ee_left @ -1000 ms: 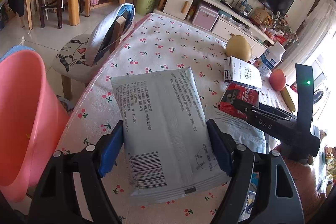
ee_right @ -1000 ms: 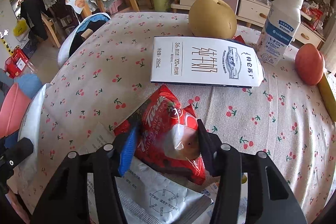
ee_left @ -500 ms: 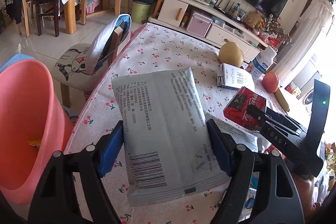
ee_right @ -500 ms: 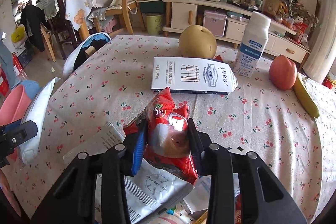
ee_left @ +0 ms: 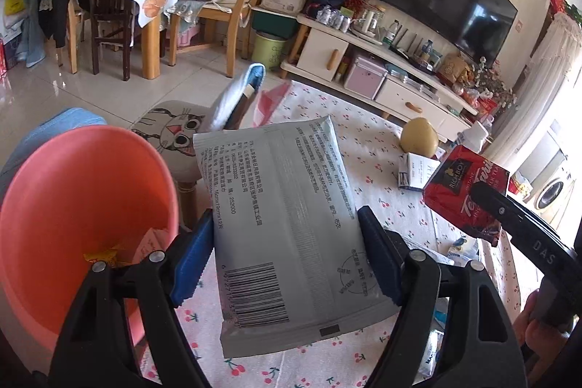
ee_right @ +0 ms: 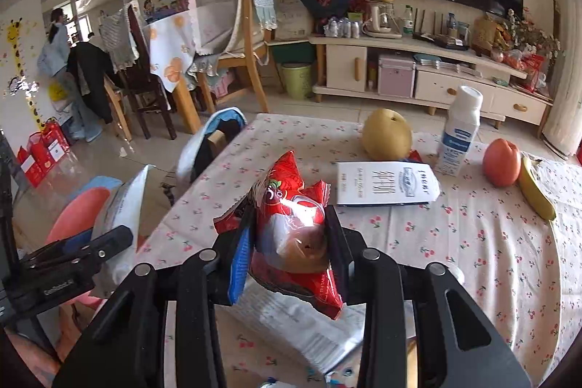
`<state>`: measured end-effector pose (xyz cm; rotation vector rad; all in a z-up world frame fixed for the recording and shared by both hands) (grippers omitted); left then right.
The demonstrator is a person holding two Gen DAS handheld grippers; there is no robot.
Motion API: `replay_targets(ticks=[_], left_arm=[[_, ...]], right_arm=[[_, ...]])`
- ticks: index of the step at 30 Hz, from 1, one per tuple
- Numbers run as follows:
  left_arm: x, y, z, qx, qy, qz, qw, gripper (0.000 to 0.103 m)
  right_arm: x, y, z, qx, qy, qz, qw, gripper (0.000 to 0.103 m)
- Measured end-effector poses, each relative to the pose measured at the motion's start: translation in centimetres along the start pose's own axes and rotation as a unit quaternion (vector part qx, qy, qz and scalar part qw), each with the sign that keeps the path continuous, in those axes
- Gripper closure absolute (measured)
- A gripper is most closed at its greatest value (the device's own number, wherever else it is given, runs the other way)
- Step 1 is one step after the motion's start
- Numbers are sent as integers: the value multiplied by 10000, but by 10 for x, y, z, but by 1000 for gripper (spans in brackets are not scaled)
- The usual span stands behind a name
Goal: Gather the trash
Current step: 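Drop the white packet into the bucket with the left tool while the right drops the red packet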
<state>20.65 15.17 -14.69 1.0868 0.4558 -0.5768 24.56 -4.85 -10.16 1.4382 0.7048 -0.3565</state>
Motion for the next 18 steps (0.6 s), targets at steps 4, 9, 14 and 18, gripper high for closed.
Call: replay_targets(ticks=[4,9,14,18], left_arm=[[-26,10,-38,-374,432,332,9978,25],[-55,19,-90,-950,1001,653,9883,25],[-74,20,-135,-1503,1353,773,9763,25],[-83,21,-164,-1836,1558,840,9669,25]], right_arm=[[-13,6,-53,-277,440,69,9986,64],[-18,7,-123,-678,957,52,9931,64],[-17,1,-190,-1104,1327,-57,9850,64],[-10,-10,-232,-1437,1425,-200,9791,64]])
Point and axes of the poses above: each gripper's, at about its wrist camera, not at the fingertips, and x roughly the way its jaws point, z to its right, y to its top, the point moved 5 cm from there along x, roughly the way its jaws point, and after that the axes turned 11 degrees about -y, right-handed, at the moved point
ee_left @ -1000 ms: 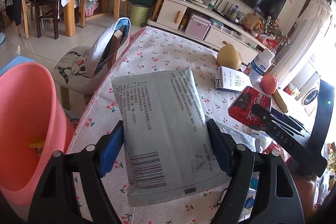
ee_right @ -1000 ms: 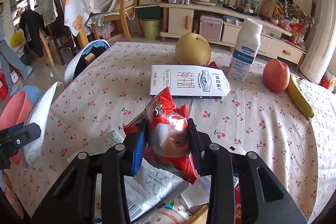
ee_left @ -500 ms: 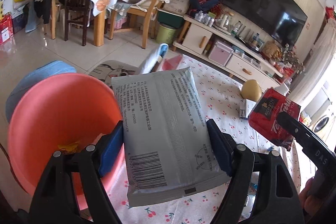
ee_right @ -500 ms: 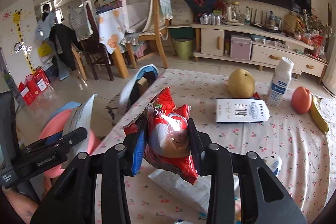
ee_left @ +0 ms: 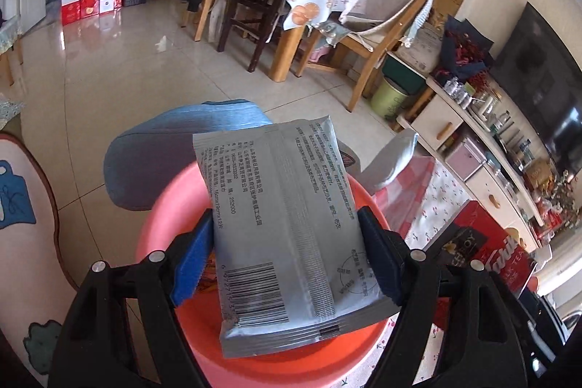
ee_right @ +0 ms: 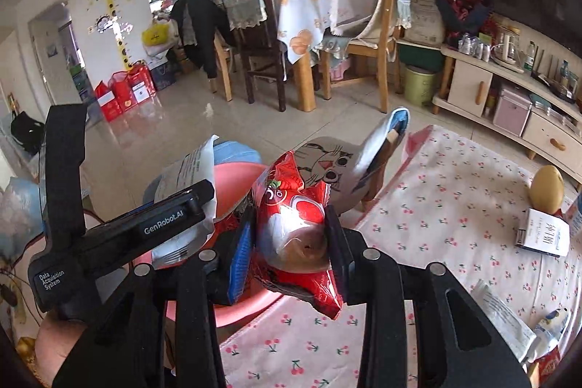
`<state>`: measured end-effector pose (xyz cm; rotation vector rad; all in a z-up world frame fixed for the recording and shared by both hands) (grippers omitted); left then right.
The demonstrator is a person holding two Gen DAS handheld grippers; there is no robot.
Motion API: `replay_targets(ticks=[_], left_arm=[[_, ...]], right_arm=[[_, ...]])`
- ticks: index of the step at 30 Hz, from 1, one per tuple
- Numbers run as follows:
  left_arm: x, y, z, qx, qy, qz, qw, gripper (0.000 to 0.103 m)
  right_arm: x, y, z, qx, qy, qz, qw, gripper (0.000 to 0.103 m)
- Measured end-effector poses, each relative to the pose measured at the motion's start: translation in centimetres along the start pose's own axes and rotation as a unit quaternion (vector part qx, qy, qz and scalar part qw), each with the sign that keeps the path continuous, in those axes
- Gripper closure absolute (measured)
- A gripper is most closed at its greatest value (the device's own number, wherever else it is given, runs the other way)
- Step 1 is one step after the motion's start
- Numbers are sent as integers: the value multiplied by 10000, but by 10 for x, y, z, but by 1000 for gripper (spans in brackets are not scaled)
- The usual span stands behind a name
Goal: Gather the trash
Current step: 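Drop the white packet into the bucket with the left tool while the right drops the red packet, then move both open tools back over the table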
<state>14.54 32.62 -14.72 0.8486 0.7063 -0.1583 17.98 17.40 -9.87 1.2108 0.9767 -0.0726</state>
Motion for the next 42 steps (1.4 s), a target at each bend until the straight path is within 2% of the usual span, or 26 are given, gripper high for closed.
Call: replay_targets(ticks=[3,11,12,14,15,16,18,22,27,31,37,42], left_arm=[[0,7,-18,-209,114,57,9997,27],[7,12,-30,-206,401,-9,9990,27],[6,11,-29,-187,401,6,9990,27],[6,12,-26,-106,402,59,9991,26],[5,11,-24,-59,385,112,9992,25],[5,12,-21,11,327,171,9993,25],[3,9,-11,168,185,266,9993,22],[-4,8,8,399,-254,706,9964,21],[-5,4,34,770,-525,1009,9905,16],[0,-4,54,973,-767,832,9888,16],[3,-20,79,1515,-770,554,9839,16],[3,-34,91,1683,-899,341,9810,16]], right_arm=[[15,-4,-20,-124,87,-181,9997,64],[42,-28,-47,-411,121,-545,9976,67],[42,-30,-44,-383,125,-559,9976,64],[39,-31,-40,-306,58,-547,9980,46],[36,-32,-35,-284,-30,-495,9984,32],[33,-33,-31,-263,-100,-443,9986,25],[26,-33,-17,-174,-243,-376,9988,22],[8,-37,10,108,-427,-252,9987,14],[-11,-49,33,163,-702,-166,9973,12],[-27,-57,48,133,-873,27,9961,10],[-52,-70,66,14,-1125,437,9927,7],[-73,-78,80,15,-1452,595,9876,5]])
Point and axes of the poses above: each gripper's, at about its wrist camera, not at the fingertips, and x roughly the way its jaws point, z to its right, y to its top, the point moved 5 cm from there along x, roughly the way its jaws point, and after that the axes turned 11 degrees about -y, right-handed, at the moved point
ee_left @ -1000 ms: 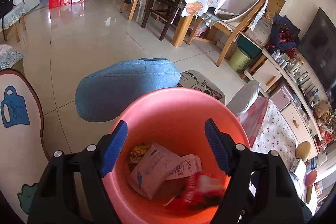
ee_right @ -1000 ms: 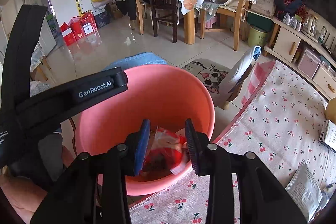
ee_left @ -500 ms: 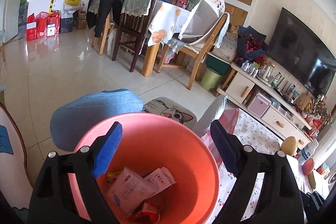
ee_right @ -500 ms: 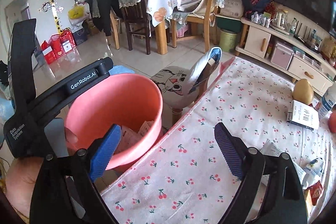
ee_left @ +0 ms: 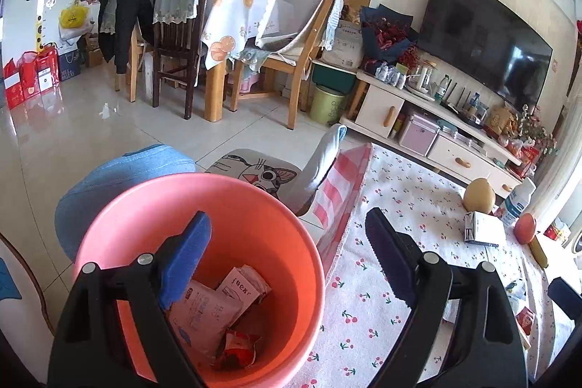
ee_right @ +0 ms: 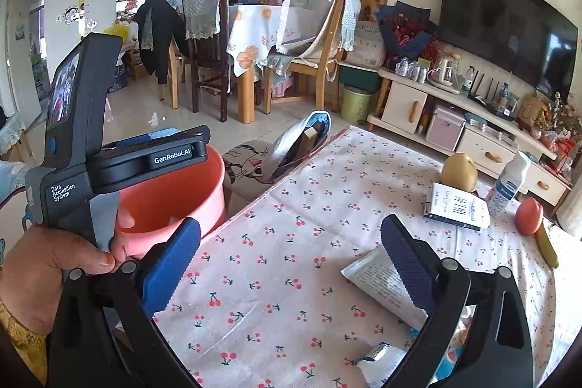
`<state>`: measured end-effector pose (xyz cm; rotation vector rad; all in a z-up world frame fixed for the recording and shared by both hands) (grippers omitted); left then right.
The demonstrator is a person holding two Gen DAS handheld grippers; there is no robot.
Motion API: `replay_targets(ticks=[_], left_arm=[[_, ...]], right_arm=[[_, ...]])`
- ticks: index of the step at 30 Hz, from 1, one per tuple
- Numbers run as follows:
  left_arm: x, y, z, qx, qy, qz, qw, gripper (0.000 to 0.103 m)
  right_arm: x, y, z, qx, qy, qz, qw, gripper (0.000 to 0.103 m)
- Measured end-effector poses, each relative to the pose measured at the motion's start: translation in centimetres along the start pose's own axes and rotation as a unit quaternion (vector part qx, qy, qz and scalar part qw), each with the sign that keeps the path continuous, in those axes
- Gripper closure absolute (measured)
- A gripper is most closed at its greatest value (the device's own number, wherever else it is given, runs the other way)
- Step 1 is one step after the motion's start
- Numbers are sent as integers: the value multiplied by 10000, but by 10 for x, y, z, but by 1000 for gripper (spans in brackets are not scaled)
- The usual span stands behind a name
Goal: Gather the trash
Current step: 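Move both open tools back over the table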
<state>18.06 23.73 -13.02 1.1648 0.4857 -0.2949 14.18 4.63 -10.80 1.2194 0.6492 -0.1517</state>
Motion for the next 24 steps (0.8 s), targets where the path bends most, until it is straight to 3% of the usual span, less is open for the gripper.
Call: replay_targets(ticks=[8,18,24], left_arm=[[-3,-9,31,447,-75,-14,9990,16],[-7,-22,65,746,-254,-70,9969,16],[-9,-26,74,762,-131,-67,9970,16]], right_arm=[[-16,-16,32,320,-247,24,9992,5],[-26,-41,56,602,-174,-146,9979,5],[-30,-54,74,707,-126,-193,9972,5]])
Point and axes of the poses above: each gripper's, at about its wrist camera, not at the fingertips, and x roughly the way its jaws point, z to its right, y to its top, the point moved 5 cm from there along x, roughly the way its jaws point, and after that the axes turned 11 degrees about -y, right-handed, at the moved point
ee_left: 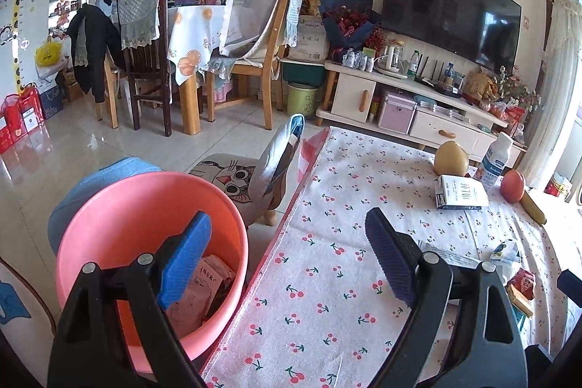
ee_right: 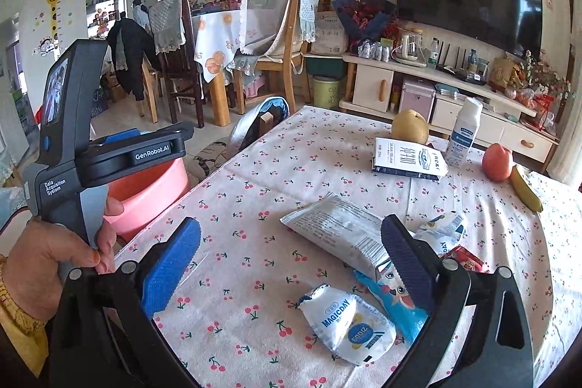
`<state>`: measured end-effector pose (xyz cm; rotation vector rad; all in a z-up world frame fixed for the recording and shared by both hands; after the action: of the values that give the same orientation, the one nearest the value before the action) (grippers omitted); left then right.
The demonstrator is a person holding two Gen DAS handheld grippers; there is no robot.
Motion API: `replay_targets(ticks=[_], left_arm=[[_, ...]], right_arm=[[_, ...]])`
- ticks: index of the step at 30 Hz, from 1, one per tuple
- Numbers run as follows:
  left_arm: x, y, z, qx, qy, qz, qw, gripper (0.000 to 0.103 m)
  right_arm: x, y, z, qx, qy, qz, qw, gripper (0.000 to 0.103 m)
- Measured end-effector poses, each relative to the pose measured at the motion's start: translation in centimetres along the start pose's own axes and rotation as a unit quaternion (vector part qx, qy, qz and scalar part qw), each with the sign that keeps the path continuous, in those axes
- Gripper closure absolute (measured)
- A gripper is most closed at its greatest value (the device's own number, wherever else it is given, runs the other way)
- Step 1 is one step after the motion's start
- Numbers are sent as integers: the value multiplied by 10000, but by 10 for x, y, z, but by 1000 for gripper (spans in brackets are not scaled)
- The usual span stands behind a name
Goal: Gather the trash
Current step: 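Move both open tools back over the table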
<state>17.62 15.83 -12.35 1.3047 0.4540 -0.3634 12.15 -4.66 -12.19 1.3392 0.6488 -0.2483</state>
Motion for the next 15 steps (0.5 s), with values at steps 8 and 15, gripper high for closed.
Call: replay_targets(ticks=[8,15], left_arm=[[3,-7,3,-225,-9,-63,9997,16],[4,-10,27,-55,-258,-16,9997,16]], right_arm=[[-8,-7,38,405,47,-19,9992,5],[-11,-15,77,715,-76,-82,9974,5]])
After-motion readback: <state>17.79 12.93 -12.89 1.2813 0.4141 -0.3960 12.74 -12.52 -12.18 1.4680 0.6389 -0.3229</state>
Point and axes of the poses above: each gripper's, at about its wrist camera, not at the fingertips, and x roughly the way its jaws point, z to its right, y to its top, the point moved 5 cm from there along x, roughly the way its jaws point, and after that the axes turned 11 degrees about -y, right-handed, at the moved point
